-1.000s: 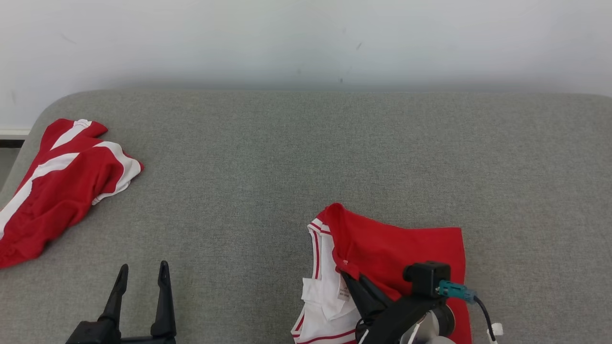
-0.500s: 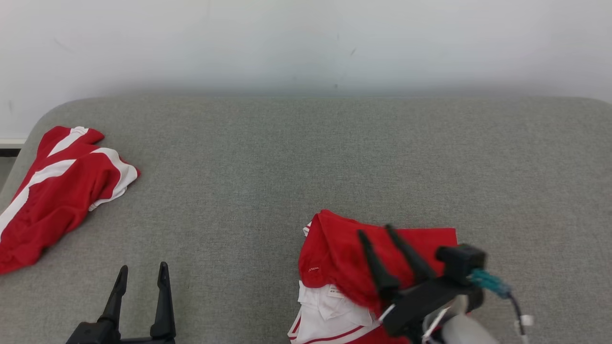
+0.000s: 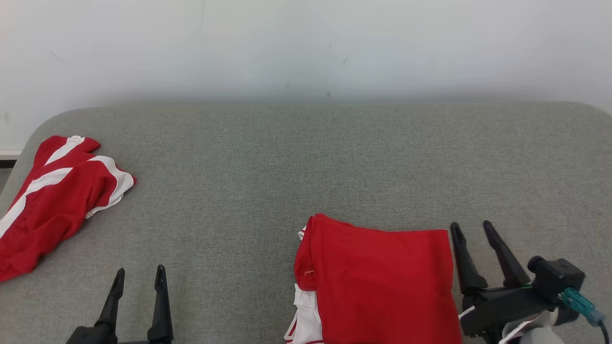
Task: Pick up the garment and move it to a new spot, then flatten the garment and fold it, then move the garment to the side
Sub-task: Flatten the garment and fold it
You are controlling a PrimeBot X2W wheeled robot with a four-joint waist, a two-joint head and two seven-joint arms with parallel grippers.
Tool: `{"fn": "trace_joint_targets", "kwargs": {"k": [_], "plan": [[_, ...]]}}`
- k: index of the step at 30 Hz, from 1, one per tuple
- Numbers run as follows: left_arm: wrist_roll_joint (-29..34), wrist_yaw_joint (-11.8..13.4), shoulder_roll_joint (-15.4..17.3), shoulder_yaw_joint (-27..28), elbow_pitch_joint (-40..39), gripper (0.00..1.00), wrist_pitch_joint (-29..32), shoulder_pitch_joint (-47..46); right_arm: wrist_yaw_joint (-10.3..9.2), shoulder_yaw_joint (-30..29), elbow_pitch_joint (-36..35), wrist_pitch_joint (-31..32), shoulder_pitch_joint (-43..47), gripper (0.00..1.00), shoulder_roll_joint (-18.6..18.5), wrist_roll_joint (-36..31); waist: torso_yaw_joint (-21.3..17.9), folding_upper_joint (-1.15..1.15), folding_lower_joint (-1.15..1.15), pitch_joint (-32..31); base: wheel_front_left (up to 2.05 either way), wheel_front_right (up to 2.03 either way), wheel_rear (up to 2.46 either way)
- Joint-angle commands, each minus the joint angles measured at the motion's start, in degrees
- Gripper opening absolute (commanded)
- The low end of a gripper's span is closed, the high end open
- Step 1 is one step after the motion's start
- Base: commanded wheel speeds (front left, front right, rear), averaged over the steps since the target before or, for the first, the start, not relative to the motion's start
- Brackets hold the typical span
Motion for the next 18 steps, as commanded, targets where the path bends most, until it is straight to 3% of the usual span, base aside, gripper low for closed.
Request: {"fn": "trace_joint_targets", "kwargs": {"k": [1, 7, 18], "plan": [[0.46, 0.21, -0.10, 0.25, -0.32, 1.00, -0.18, 0.65, -0.16, -1.07, -0.71, -0.41, 1.17, 1.00, -0.23, -1.29, -0.19, 0.00, 0.00, -0.22, 0.00, 0.00, 0.00], [1.12, 0.17, -0.11, 0.37, -1.13, 1.00, -0.18, 1.50, -0.15, -5.91, -5.04, -0.48, 5.07, 1.00, 2.00, -3.97, -0.91, 0.00, 0.00, -1.15, 0.00, 0.00, 0.00], [2.45, -0.01, -0.10, -0.65, -1.54, 1.00, -0.18, 2.58, -0.16, -6.74, -7.91, -0.49, 10.09, 1.00, 3.84, -6.41, -1.56, 0.00, 0.00, -3.49, 0.00, 0.00, 0.00]]}}
